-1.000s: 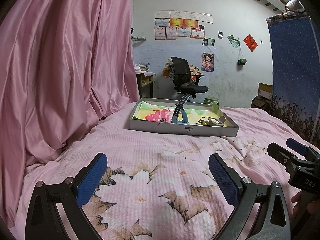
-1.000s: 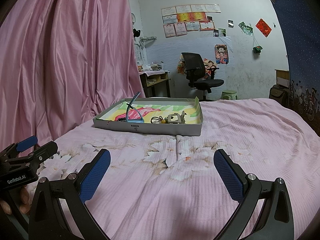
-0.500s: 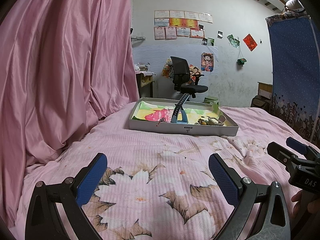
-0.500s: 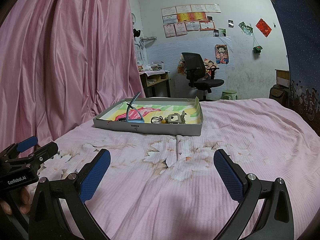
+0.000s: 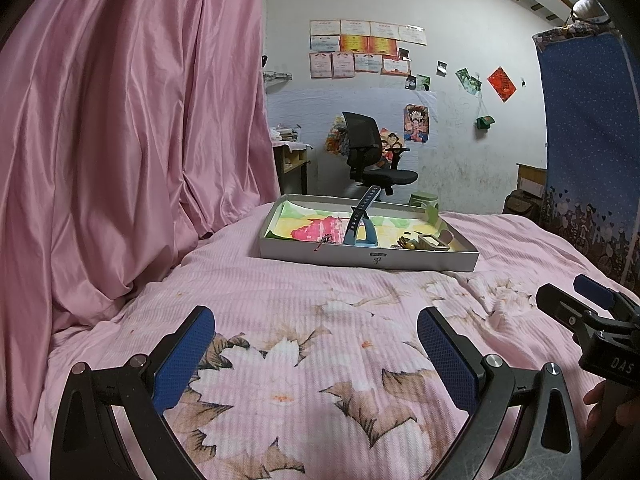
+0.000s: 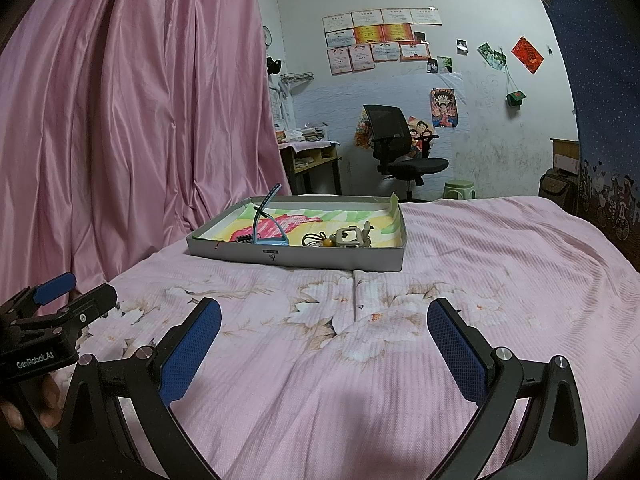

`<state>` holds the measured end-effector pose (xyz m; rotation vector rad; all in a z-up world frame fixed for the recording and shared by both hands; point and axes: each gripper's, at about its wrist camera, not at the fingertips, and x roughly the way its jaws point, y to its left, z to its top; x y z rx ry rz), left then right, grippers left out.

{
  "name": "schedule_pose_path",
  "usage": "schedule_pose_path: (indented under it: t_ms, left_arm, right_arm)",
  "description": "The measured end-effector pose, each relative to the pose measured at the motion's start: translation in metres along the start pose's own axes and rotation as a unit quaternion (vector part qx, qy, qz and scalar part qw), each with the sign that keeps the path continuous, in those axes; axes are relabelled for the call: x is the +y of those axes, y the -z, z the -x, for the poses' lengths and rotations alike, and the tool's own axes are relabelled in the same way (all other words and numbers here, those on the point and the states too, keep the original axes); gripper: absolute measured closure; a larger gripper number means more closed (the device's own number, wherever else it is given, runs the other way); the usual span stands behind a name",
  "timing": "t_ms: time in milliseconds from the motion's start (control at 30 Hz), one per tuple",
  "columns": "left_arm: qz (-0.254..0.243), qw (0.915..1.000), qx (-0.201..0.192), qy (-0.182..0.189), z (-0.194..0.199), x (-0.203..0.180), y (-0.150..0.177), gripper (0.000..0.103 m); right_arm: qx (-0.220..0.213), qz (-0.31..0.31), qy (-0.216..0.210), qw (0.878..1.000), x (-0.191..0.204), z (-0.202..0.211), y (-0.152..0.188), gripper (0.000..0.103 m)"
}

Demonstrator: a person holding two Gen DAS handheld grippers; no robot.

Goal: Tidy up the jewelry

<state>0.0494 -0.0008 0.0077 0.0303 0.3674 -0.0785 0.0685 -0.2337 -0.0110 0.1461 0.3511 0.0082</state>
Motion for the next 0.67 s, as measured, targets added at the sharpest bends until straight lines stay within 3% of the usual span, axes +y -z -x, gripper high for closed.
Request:
schedule_pose_path:
  t_ms: [667]
  left_arm:
    - [-0.003, 1.0000, 0.009, -0.003, -0.0005, 0.0073, 0.0047, 0.001]
  right_arm:
    - [0.000, 0.000, 0.000, 1.000, 0.0004, -0.0003, 0.0002, 0.002]
